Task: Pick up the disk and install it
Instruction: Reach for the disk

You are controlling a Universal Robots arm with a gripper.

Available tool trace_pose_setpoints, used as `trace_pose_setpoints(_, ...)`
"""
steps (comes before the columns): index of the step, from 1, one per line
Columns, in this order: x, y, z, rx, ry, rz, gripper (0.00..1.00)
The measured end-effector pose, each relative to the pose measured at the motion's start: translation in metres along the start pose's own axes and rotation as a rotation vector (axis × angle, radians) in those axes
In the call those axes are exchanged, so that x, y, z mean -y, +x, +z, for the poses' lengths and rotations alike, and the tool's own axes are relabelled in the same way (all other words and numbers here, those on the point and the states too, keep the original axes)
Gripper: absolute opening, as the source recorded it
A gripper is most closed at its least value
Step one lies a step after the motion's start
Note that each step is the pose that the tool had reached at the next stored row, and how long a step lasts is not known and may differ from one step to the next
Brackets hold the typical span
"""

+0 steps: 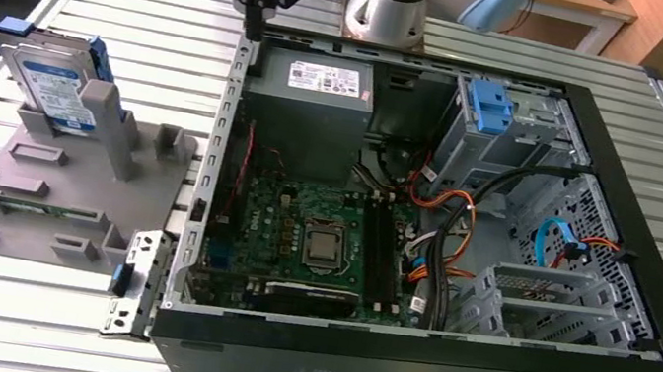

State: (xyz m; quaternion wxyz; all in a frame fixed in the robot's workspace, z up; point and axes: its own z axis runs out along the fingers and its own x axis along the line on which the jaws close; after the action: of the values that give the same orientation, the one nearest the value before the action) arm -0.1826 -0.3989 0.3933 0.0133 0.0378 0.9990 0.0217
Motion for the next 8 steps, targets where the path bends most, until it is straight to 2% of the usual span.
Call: trace_pose_setpoints(8, 0.0001, 0.0004, 0.0, 0.0, 0.0, 0.0, 0.11)
